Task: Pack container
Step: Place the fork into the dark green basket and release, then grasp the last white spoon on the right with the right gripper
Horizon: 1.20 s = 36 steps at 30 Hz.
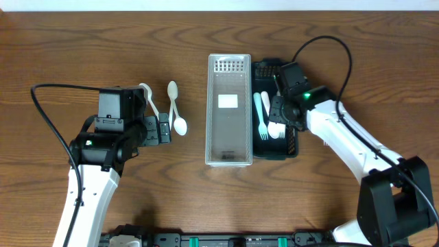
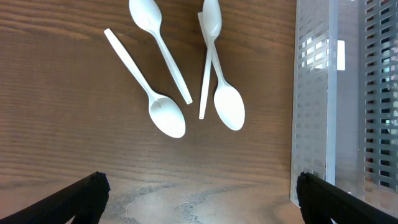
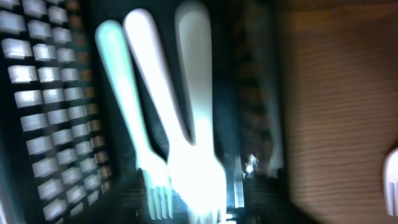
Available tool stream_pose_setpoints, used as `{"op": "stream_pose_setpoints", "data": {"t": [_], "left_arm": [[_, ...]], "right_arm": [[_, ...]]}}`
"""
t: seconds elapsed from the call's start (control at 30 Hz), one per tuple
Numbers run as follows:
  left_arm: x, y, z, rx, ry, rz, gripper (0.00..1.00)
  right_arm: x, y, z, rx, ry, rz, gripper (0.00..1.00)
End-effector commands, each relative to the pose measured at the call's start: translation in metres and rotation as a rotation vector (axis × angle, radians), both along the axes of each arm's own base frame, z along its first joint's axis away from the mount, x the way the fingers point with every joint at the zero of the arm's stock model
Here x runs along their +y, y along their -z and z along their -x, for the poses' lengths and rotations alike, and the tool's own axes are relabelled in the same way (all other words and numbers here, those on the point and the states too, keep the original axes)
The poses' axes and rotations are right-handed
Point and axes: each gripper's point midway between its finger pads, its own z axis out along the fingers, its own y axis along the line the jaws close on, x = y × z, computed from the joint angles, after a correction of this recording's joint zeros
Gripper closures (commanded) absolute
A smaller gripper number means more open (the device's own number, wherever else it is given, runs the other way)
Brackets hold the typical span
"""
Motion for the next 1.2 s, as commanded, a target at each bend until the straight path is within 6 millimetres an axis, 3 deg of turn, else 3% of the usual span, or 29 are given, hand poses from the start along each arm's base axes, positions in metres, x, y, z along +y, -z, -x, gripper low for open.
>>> {"op": "stream_pose_setpoints", "data": {"t": [0.0,0.13,0.23,0.33,0.47,0.63,0.73,0.87,1.03,1.17], "left_arm": [[0.001,-0.006,-0.003,-0.013,0.002,-0.005,0.02],[0.001,-0.006,-0.003,-0.014,0.002,-0.004,0.02],[0.001,-0.006,-0.003,-0.013,0.002,-0.005,0.02],[0.001,-0.006,-0.003,-0.013,0.002,-0.004,0.02],[0.001,-0.006,-0.003,-0.013,0.002,-0.004,0.02],[0.001,-0.006,-0.003,-0.013,0.002,-0.004,0.02],[0.001,-0.006,-0.003,-0.013,0.002,-0.004,0.02],[0.001,-0.006,-0.003,-0.013,0.002,-0.004,0.02],[0.001,-0.006,-0.003,-0.014,0.002,-0.004,0.02],[0.001,-0.006,-0.003,-0.014,0.002,-0.005,0.02]], "right_arm": [[0.002,-0.031,-0.011,-0.086,-0.041,-0.011,0.27],[-0.017,-0.087,-0.023,-0.214,0.002,-0.041,0.23],[-0.047,-0.123,-0.024,-0.311,0.053,-0.036,0.22],[-0.091,-0.131,-0.016,-0.311,0.134,0.055,0.22],[-0.161,-0.106,0.011,-0.169,0.295,0.241,0.21],[-0.198,-0.048,0.027,-0.002,0.354,0.264,0.05],[-0.194,-0.01,0.021,0.062,0.252,0.2,0.03],[-0.183,0.024,0.014,0.116,0.168,0.125,0.1],[-0.174,0.051,0.005,0.143,0.151,0.067,0.2],[-0.168,0.063,0.007,0.171,0.167,0.027,0.36]]}}
